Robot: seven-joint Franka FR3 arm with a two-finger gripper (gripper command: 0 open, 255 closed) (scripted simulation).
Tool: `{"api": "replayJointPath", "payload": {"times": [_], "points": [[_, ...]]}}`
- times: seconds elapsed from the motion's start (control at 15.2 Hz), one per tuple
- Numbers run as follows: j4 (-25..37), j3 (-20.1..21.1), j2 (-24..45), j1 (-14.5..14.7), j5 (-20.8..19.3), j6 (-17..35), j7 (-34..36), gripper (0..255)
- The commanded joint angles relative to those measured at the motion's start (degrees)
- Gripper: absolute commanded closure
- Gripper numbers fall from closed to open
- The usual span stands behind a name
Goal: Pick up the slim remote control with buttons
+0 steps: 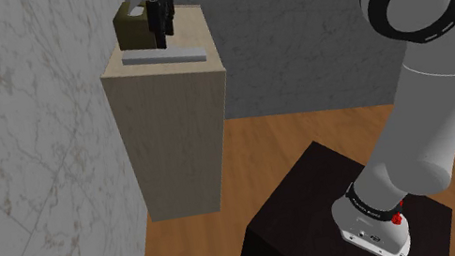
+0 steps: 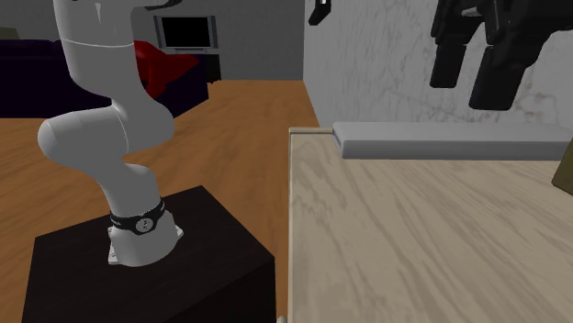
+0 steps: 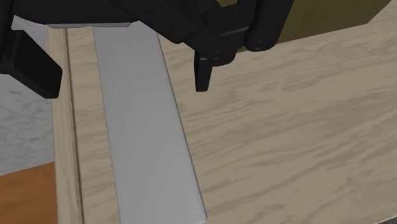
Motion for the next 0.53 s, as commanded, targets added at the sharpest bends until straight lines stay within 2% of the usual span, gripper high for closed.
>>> {"api": "replayJointPath", "payload": {"times": [0.0,0.46], "points": [[1.5,0.3,1.6,0.5,-0.4,0.3,-0.4,0],[-6.7,0.2,-0.5,0.1,-0.1,6.4,-0.6,0]]}}
